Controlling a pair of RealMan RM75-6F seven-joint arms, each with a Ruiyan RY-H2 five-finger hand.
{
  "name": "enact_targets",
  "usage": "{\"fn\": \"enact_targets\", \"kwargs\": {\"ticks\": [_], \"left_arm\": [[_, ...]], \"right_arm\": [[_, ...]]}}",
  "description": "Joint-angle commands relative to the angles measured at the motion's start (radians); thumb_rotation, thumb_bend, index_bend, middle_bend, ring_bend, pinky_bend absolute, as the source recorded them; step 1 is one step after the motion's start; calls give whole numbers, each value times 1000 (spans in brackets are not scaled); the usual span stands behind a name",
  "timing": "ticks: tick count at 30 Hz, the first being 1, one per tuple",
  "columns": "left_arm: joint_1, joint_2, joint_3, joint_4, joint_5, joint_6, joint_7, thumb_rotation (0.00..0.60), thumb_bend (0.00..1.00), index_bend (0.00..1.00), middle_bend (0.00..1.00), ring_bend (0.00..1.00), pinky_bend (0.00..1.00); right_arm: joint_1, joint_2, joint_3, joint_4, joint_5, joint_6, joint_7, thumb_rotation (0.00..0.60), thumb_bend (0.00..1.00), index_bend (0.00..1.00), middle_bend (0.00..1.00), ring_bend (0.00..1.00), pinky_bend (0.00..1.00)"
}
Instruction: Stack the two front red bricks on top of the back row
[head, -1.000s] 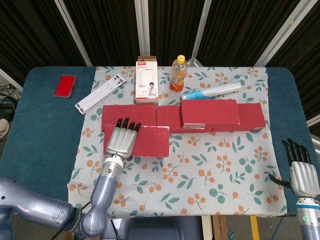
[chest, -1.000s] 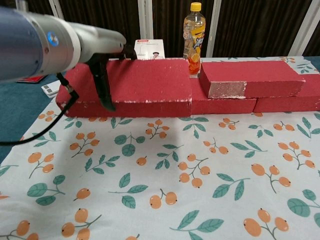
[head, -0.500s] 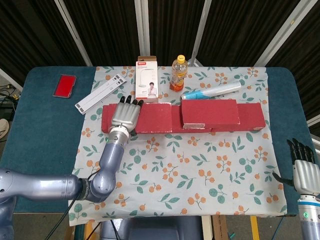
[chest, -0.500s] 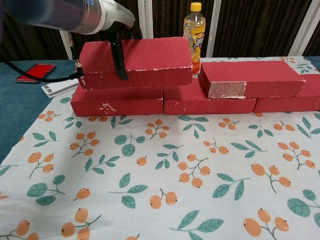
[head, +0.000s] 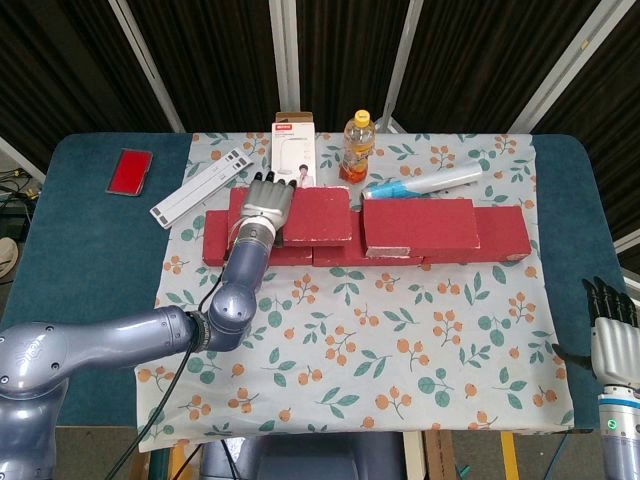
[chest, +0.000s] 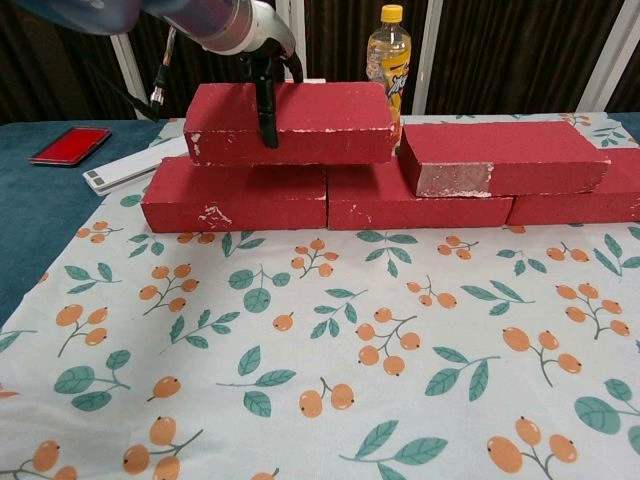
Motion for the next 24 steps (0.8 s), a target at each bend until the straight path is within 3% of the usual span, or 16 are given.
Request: {"fn": "enact_targets", "kwargs": {"ticks": [1,11,24], "left_arm": [[-24,-23,5,54,-42,-54,-10,600,67,342,381,0,60],[-82,-81,43,178,-129,-89,21,600,67,340,378,0,60],[-122,-120,46,251,-170,-126,43,600,67,347,378,0,61]], "right_arm": [[0,-1,1,1,1,0,-2,600,153,0,0,0,0],[0,-4,7,9,10,-3,-3,600,153,0,0,0,0],[-1,-6,10,14,8,-3,2,600,153,0,0,0,0]]}}
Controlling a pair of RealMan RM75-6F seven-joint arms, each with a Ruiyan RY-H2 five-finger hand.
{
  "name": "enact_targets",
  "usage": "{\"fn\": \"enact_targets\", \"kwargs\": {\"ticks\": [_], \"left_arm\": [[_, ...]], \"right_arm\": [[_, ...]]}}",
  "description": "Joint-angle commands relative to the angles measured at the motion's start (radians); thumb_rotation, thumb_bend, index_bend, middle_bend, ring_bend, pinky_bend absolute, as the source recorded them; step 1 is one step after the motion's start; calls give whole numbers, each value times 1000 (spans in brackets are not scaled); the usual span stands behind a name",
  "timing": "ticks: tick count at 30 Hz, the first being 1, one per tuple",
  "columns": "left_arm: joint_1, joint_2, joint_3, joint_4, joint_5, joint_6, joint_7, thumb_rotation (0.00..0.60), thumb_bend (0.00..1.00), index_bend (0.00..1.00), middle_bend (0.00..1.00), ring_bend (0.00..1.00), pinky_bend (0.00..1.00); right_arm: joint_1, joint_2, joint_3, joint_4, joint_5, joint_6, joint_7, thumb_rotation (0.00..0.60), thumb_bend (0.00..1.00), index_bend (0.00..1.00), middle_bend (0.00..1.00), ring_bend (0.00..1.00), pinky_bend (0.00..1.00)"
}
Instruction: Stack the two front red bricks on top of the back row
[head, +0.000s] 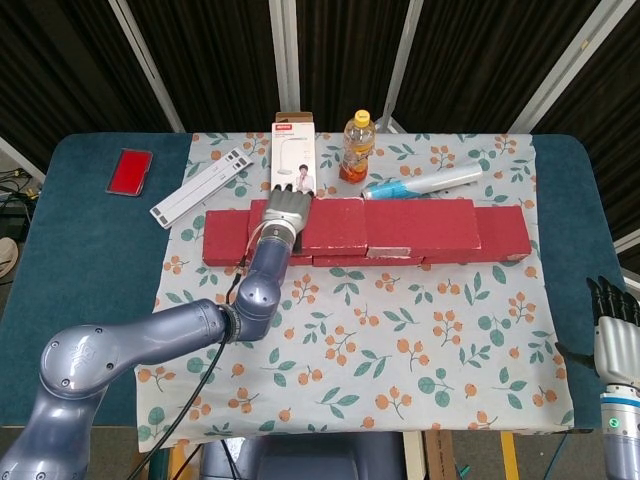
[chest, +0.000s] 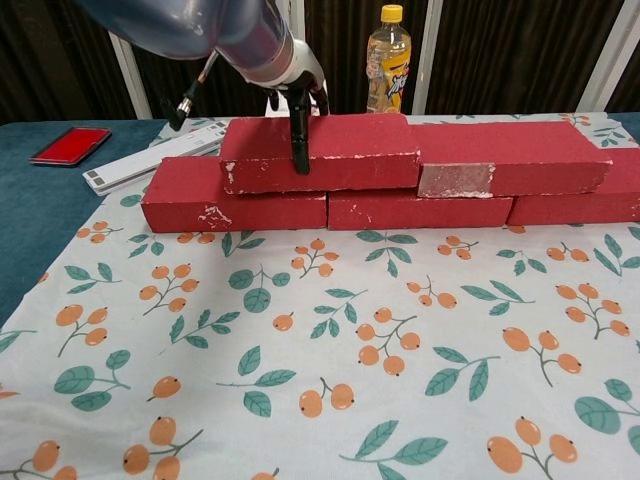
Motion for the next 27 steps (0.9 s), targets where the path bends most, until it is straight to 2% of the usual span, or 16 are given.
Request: {"fn": "enact_targets", "kwargs": {"ticks": [1,27], "left_arm": [[-7,-4,-2,3,-13,-3,5,600,67,349,378,0,61],[-39,-42,-7,63,-43,12,78,600,67,352,376,0,61]], "right_arm": [[0,0,0,1,0,-2,-1,600,153,0,0,0,0],[1,-4,4,3,2,-5,-3,600,153,0,0,0,0]]}}
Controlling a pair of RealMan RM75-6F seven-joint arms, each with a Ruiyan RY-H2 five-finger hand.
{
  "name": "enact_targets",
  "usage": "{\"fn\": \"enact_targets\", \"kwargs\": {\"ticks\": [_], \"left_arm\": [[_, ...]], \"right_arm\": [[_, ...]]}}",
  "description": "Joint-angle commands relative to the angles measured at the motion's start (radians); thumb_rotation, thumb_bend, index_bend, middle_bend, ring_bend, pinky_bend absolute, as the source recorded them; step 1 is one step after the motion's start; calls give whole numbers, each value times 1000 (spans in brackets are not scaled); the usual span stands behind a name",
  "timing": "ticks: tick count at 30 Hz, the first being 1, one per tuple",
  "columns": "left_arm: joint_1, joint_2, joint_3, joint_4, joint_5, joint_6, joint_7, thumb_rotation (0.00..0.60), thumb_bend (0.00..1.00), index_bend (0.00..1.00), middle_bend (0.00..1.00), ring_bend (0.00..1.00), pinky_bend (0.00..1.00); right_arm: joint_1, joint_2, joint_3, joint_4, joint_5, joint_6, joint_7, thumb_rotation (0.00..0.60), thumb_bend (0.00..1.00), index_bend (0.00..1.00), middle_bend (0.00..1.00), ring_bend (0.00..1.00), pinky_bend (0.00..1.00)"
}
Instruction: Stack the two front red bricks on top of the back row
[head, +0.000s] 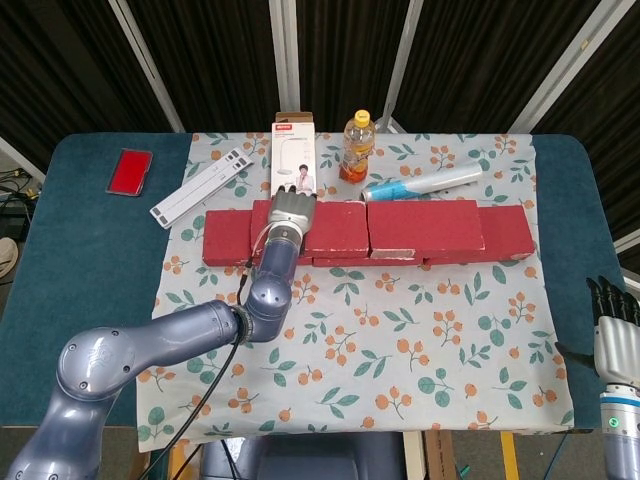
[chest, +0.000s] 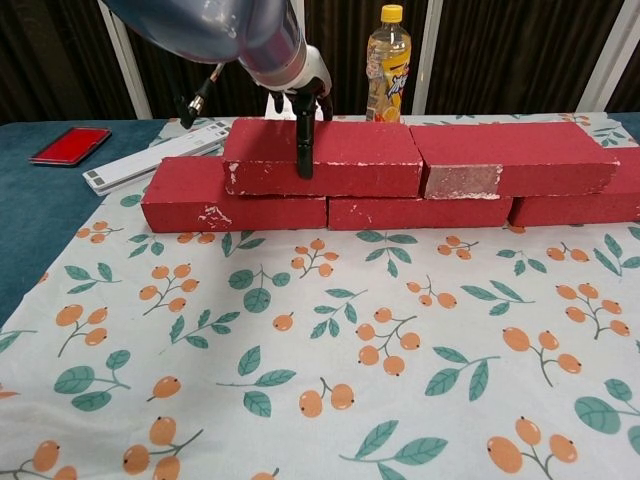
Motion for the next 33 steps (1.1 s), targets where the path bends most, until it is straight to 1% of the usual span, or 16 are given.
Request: {"fn": "enact_targets", "kwargs": {"ticks": [1,10,14,17,21,23,28,33], "left_arm": [[0,-6,-4,6,2,-7,1,600,67,352,376,0,61],[-7,-16,-15,18,4,-4,11,600,67,350,373,0,60],[-8,-21,-17,23,4,3,15,600,67,311,353,0,61],[-8,-26,-20,27,-2,9,24,600,67,264,299,0,61],[-9,-34,-23,38,-3,15,34,600,67,107,145,0,61],[-10,-39,-26,44,-8,19,43,600,66,56,90,0,62],[-12,-50,-34,64,-7,23,58,600,66,2,13,0,63],[-11,-56,-46,77,-1,28,68,600,66,0,0,0,63]], "right_arm": [[1,-1,1,1,1,-1,-1,600,153,0,0,0,0],[0,-2,2,2,3,-2,-1,600,153,0,0,0,0],[-1,0,3,1,4,-1,2,600,152,0,0,0,0],[-1,1,3,1,4,-2,3,600,153,0,0,0,0],[-1,1,2,0,3,-4,1,600,153,0,0,0,0],[-1,1,2,0,4,-5,0,600,153,0,0,0,0],[0,1,2,-1,8,-9,-3,600,153,0,0,0,0],[1,0,3,-1,12,-12,-5,600,153,0,0,0,0]]}}
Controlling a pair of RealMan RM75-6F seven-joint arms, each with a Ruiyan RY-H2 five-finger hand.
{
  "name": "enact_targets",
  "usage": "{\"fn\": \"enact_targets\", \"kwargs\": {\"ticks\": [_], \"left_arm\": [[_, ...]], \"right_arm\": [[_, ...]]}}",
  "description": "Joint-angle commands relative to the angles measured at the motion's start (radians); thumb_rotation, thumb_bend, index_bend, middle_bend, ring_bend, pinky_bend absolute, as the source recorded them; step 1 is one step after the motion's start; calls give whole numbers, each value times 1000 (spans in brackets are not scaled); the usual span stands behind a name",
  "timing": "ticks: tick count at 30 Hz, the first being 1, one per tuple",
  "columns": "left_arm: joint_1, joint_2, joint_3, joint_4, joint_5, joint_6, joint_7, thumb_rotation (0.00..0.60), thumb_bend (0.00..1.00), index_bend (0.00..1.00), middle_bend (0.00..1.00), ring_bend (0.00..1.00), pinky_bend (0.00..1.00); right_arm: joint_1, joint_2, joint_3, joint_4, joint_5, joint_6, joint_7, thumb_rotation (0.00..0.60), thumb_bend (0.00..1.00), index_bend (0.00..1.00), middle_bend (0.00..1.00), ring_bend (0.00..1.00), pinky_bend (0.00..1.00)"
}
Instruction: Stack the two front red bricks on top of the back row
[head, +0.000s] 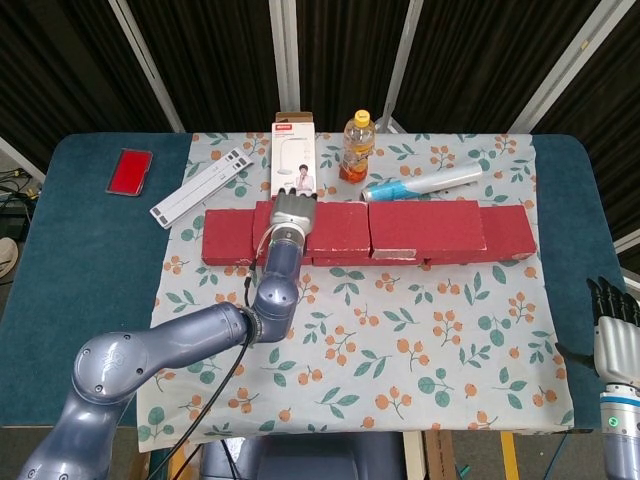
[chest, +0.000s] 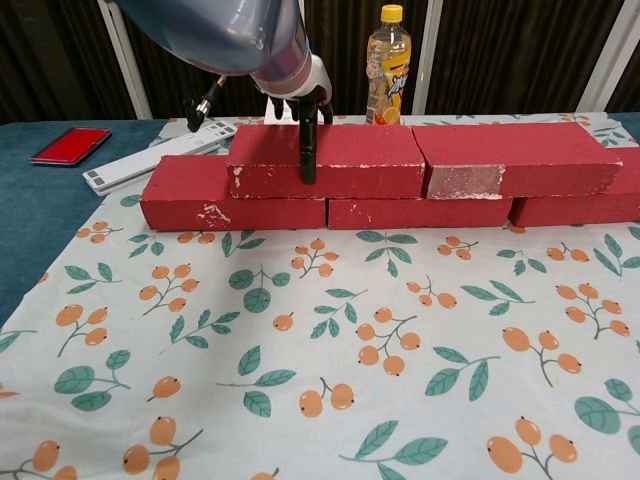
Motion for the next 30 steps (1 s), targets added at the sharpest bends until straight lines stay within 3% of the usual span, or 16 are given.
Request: {"fn": "enact_targets", "kwargs": {"ticks": [1,30], "left_arm": [[1,-1,-7,3,5,3,1,600,66,0,0,0,63],[13,16,-53,-62,45,58,14,600,0,0,0,0,92]], "right_arm": [[0,0,0,0,1,0,-2,600,153,0,0,0,0],[1,-1,6,-5,22,-9,-16,600,153,0,0,0,0]]}}
